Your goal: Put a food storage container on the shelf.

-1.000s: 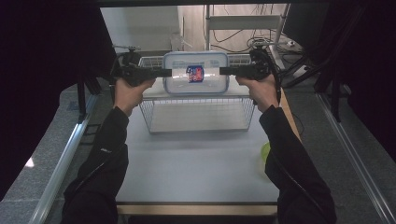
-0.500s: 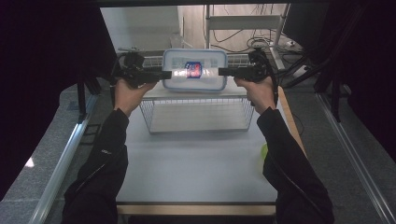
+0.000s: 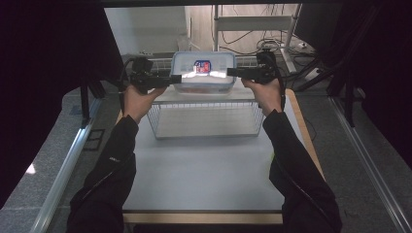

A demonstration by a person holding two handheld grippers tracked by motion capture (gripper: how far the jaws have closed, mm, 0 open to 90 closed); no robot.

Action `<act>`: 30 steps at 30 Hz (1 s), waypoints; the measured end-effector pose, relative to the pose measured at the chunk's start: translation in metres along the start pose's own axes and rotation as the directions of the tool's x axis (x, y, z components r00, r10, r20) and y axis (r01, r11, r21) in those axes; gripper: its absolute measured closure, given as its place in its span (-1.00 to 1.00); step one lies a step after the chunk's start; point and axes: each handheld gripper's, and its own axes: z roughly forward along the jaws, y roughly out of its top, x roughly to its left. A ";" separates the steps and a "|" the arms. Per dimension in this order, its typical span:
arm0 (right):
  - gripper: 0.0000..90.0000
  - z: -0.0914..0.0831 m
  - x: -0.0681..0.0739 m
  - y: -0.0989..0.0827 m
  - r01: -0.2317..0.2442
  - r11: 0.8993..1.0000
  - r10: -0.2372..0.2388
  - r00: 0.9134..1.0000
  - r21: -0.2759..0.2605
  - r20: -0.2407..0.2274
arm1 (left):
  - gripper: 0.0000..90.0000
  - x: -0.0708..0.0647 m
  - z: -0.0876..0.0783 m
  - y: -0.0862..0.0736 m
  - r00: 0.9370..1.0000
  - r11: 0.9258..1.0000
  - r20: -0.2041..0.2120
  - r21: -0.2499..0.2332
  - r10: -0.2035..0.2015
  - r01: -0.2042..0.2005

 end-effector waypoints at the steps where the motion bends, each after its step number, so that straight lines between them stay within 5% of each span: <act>1: -0.08 0.001 0.001 0.000 0.021 1.000 -0.021 1.000 -0.003 0.023 | -0.36 0.000 0.000 0.000 1.000 1.000 0.000 0.000 0.000 0.000; 4: -0.10 0.000 0.005 -0.001 0.065 0.998 -0.063 0.996 -0.018 0.057 | -0.45 -0.005 -0.003 0.001 0.996 0.998 -0.066 0.000 0.058 -0.058; 11: -0.01 -0.015 0.011 -0.006 0.128 0.991 -0.124 0.990 -0.048 0.065 | -0.31 -0.017 -0.028 -0.011 0.992 0.991 -0.062 -0.059 0.114 -0.118; 14: 0.16 -0.026 0.016 -0.014 0.151 0.987 -0.146 0.987 -0.062 0.068 | 0.06 -0.026 -0.034 -0.023 0.985 0.985 -0.057 -0.047 0.160 -0.163; 17: 0.34 -0.027 0.021 -0.029 0.149 0.987 -0.148 0.989 -0.052 0.024 | 0.40 -0.032 -0.027 -0.037 0.977 0.979 -0.063 0.022 0.204 -0.203; 25: 0.64 0.001 0.025 -0.046 0.186 0.982 -0.186 0.983 0.025 -0.004 | 0.73 -0.018 -0.010 -0.038 0.985 0.987 -0.071 0.045 0.158 -0.155; 30: 0.94 0.014 0.027 -0.047 0.240 0.968 -0.245 0.967 0.068 0.071 | 0.80 -0.013 -0.003 -0.035 0.990 0.992 -0.075 0.037 0.121 -0.118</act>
